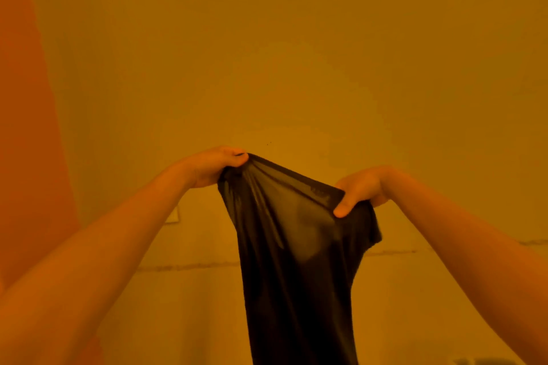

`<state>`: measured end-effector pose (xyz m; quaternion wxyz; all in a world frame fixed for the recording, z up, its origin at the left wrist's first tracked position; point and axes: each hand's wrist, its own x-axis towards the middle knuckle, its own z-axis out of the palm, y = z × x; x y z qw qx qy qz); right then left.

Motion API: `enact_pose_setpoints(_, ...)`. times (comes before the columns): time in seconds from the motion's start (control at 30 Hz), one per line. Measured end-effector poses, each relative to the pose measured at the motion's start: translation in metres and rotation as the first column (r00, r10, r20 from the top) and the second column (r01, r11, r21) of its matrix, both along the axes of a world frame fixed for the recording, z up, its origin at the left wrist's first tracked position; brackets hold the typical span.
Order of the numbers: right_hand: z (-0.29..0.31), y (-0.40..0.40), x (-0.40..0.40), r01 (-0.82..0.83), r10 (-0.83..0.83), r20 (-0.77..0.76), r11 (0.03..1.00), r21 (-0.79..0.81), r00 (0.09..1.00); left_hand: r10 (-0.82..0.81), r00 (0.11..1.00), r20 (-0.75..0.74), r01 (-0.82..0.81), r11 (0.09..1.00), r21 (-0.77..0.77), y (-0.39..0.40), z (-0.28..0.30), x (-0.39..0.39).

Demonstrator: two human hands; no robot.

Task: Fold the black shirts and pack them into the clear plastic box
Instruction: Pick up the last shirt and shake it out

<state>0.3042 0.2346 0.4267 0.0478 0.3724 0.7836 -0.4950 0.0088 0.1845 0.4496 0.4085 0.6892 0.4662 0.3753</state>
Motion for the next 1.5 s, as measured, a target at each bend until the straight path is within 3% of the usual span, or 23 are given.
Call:
enact_pose_setpoints(0.17,0.004,0.005,0.026,0.089,-0.103,0.073,0.98,0.18,0.992,0.084,0.994,-0.066,-0.081,0.995,0.057,-0.007,0.012,-0.037)
enact_pose_setpoints(0.23,0.013,0.006,0.031,0.137,-0.152,0.026,0.946,0.295,0.988,0.154,0.972,-0.176,-0.139,0.986,0.093,-0.009,0.014,-0.043)
enact_pose_setpoints(0.33,0.03,0.005,0.031,0.252,-0.238,-0.087,0.868,0.427,0.967,0.286,0.835,-0.469,-0.203,0.954,0.22,-0.002,0.016,-0.048)
enact_pose_setpoints(0.43,0.045,0.004,0.026,0.189,-0.244,-0.009,0.727,0.66,0.97,0.316,0.655,-0.686,-0.133,0.942,0.307,0.004,0.02,-0.046)
enact_pose_setpoints(0.5,0.052,0.008,0.025,0.113,-0.253,0.069,0.64,0.76,0.965,0.347,0.555,-0.756,-0.077,0.926,0.369,0.003,0.026,-0.045)
enact_pose_setpoints(0.63,0.061,0.014,0.019,0.019,-0.302,0.167,0.528,0.849,0.939,0.387,0.48,-0.787,-0.07,0.911,0.406,0.002,0.034,-0.044)
enact_pose_setpoints(0.7,0.063,0.017,0.019,-0.005,-0.311,0.183,0.496,0.868,0.933,0.422,0.488,-0.764,-0.118,0.899,0.421,0.005,0.034,-0.043)
enact_pose_setpoints(0.87,0.07,0.018,0.021,0.031,-0.24,0.107,0.51,0.86,0.965,0.369,0.662,-0.653,-0.123,0.912,0.392,0.01,0.035,-0.037)
enact_pose_setpoints(0.97,0.075,0.02,0.022,-0.018,-0.251,0.159,0.486,0.874,0.955,0.326,0.6,-0.73,-0.067,0.93,0.36,0.008,0.038,-0.035)
enact_pose_setpoints(1.07,0.077,0.022,0.03,-0.016,-0.293,0.181,0.488,0.873,0.939,0.316,0.615,-0.723,-0.049,0.93,0.365,0.005,0.04,-0.041)
enact_pose_setpoints(1.2,0.072,0.025,0.038,0.168,-0.328,-0.021,0.429,0.887,0.944,0.356,0.608,-0.71,-0.099,0.921,0.377,0.003,0.039,-0.049)
enact_pose_setpoints(1.3,0.066,0.025,0.035,0.247,-0.34,-0.073,0.503,0.828,0.938,0.41,0.579,-0.705,-0.149,0.903,0.403,0.004,0.034,-0.046)
enact_pose_setpoints(1.5,0.056,0.028,0.033,0.343,-0.322,-0.184,0.555,0.758,0.929,0.489,0.711,-0.505,-0.214,0.835,0.507,0.007,0.027,-0.038)
